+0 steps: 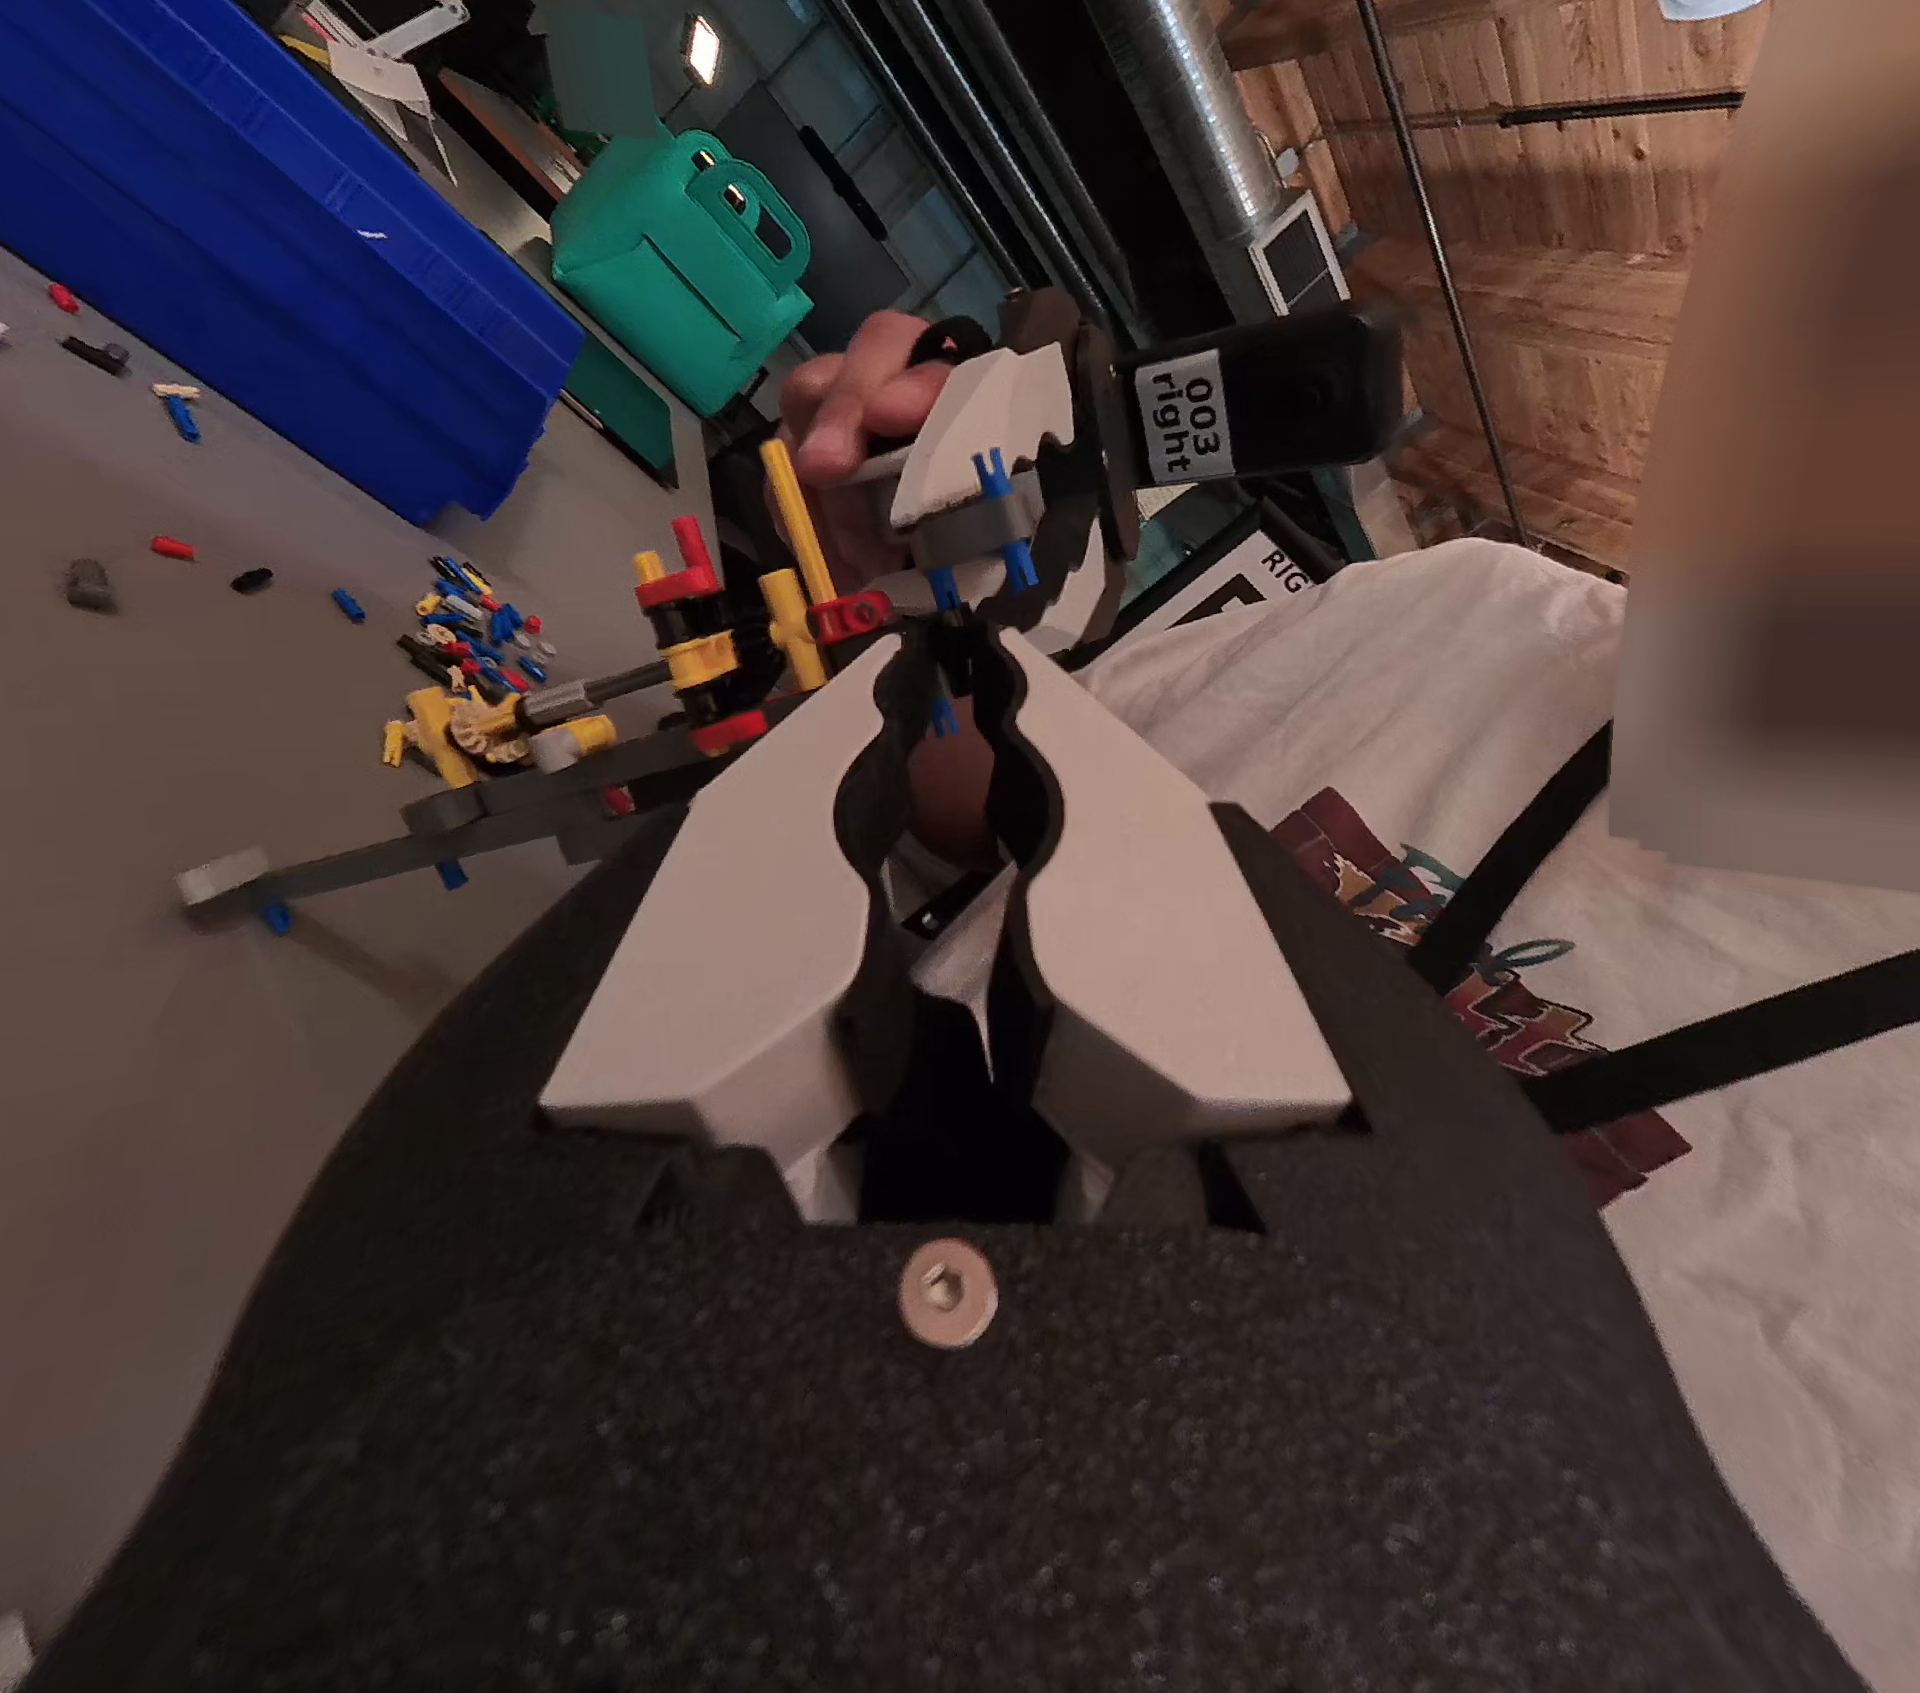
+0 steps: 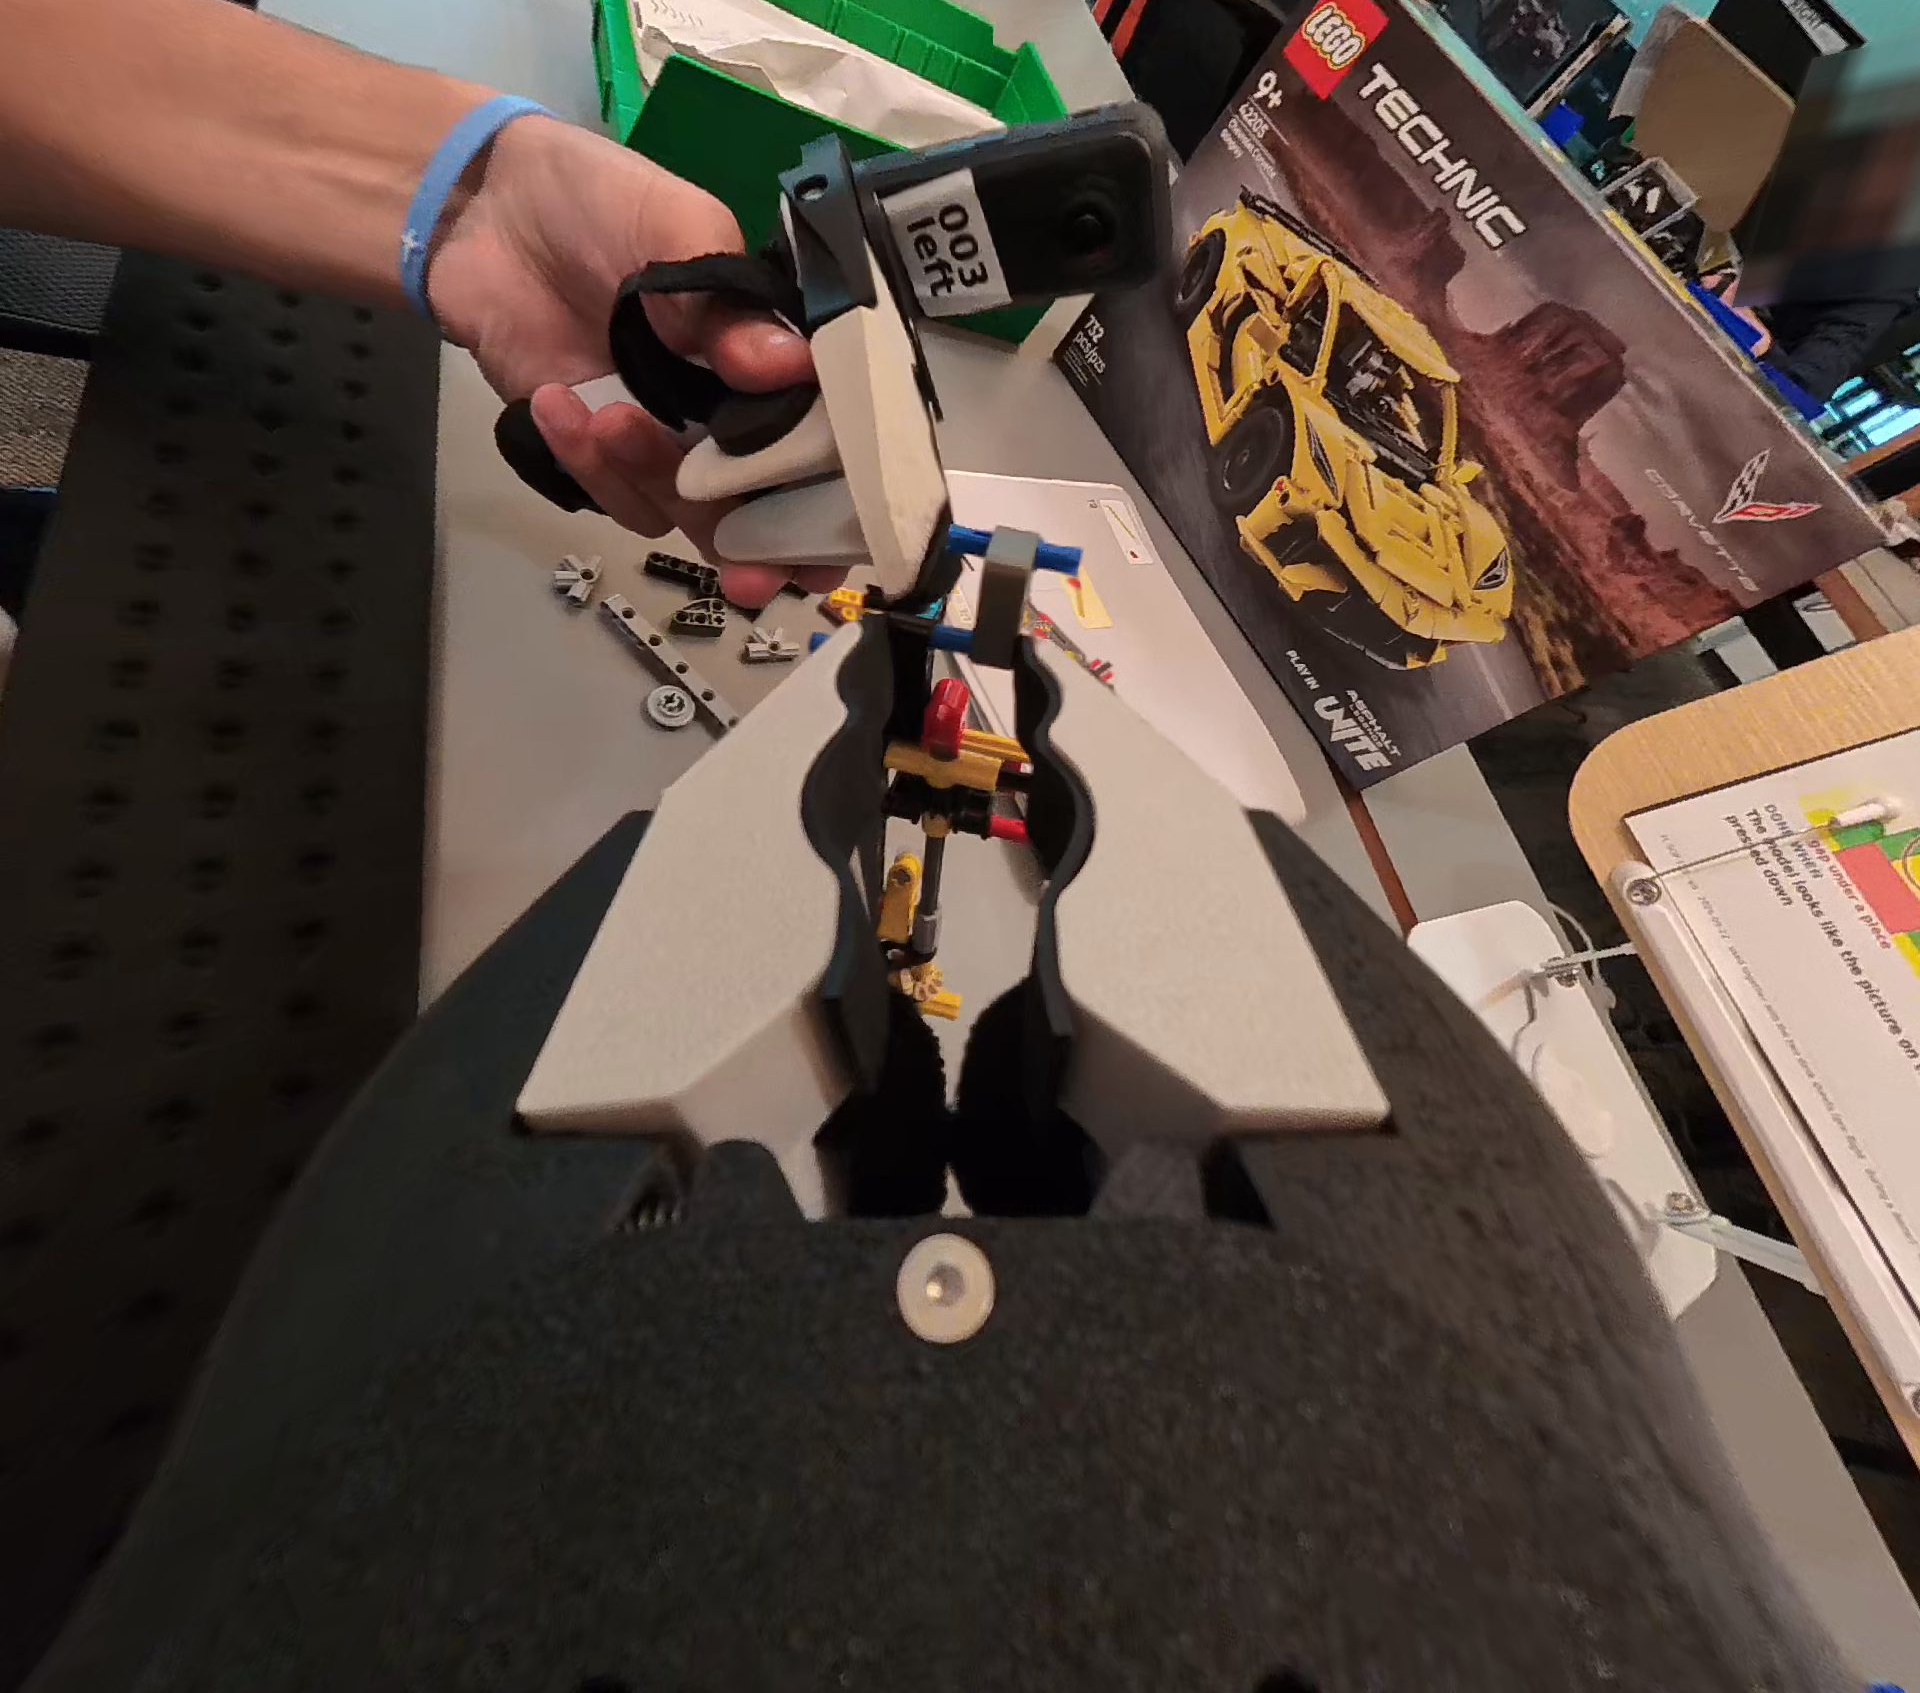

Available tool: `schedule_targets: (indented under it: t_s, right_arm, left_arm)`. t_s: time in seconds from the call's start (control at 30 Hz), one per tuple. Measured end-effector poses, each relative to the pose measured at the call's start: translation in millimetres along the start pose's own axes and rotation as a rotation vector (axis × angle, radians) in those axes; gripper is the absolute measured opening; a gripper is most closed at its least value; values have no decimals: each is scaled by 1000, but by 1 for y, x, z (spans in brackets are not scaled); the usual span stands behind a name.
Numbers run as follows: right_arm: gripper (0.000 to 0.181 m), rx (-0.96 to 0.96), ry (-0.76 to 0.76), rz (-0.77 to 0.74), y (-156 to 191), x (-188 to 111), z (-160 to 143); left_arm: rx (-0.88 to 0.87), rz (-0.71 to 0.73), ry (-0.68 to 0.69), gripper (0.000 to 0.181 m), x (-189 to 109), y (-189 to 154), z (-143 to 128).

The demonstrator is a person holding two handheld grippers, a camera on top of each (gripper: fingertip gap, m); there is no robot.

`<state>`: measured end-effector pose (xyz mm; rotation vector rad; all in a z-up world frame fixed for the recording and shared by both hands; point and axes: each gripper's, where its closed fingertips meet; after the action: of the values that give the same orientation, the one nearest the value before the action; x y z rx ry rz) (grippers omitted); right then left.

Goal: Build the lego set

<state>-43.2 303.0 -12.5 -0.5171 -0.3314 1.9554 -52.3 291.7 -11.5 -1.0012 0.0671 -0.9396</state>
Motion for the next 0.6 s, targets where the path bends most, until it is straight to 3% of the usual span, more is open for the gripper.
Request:
schedule_targets:
  t_s: [0.23, 0.6]
  right_arm:
    - [35, 34, 42, -37, 1, 0, -5]
    - [24, -25, 65, 6, 6, -6, -2]
  left_arm:
    - [20, 72, -24, 6, 4, 8, -1]
    - [38, 34, 40, 5, 6, 1, -11]
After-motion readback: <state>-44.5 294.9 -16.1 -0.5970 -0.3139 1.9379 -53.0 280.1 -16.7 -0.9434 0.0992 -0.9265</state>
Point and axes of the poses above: each gripper's, where its closed fingertips meet, x out along the fingers, z out of its top, y = z × x across the jaws, and after that the axes turned 13 degrees about -y, right-handed
